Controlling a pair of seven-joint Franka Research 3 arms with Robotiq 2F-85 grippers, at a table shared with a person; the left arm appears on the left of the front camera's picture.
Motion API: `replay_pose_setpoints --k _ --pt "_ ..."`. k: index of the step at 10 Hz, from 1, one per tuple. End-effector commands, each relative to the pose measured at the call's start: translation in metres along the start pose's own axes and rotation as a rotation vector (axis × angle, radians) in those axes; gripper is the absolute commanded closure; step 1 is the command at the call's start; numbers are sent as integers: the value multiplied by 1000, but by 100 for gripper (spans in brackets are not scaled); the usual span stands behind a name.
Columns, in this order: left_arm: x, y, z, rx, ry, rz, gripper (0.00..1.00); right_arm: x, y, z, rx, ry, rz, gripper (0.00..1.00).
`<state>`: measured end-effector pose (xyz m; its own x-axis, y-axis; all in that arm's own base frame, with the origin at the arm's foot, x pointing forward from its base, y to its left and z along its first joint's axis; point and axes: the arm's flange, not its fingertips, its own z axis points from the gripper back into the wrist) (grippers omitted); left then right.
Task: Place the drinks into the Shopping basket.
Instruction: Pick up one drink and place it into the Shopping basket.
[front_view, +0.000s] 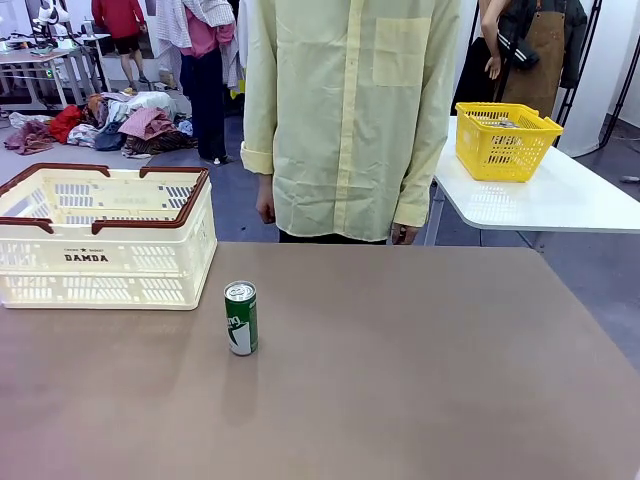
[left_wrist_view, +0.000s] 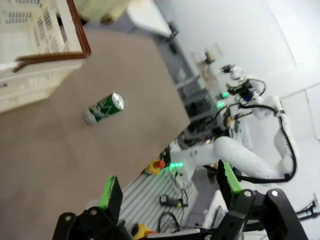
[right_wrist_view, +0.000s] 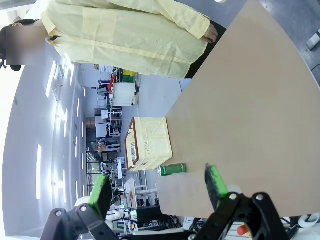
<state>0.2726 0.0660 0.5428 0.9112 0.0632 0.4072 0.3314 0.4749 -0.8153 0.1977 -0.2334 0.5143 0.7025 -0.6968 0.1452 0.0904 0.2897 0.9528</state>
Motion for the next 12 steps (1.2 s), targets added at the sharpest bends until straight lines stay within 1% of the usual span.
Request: replay_pose_setpoints --k 1,2,3,4,5,6,7,8,9,12 --pt "25 -11 -70 131 190 113 0 2 1 0 25 -7 23 0" --pt "28 -15 -125 239 347 122 0 2 1 0 25 -7 23 0" --pt "31 -18 -157 307 356 143 0 2 1 0 25 -7 23 0" --pt "35 -21 -191 407 295 127 0 2 1 0 25 -7 23 0" --pt "33 -20 -221 493 334 137 0 2 1 0 25 -7 23 0" --pt "30 -19 -247 555 313 138 0 2 1 0 25 -7 23 0" --pt "31 -23 -261 549 285 109 0 2 1 0 25 -7 23 0" --pt "37 -28 -257 489 291 85 0 2 1 0 25 -7 23 0" --pt "21 -23 -258 523 303 96 0 2 1 0 25 -7 23 0" --pt "21 -23 -258 523 303 96 0 2 1 0 25 -7 23 0"
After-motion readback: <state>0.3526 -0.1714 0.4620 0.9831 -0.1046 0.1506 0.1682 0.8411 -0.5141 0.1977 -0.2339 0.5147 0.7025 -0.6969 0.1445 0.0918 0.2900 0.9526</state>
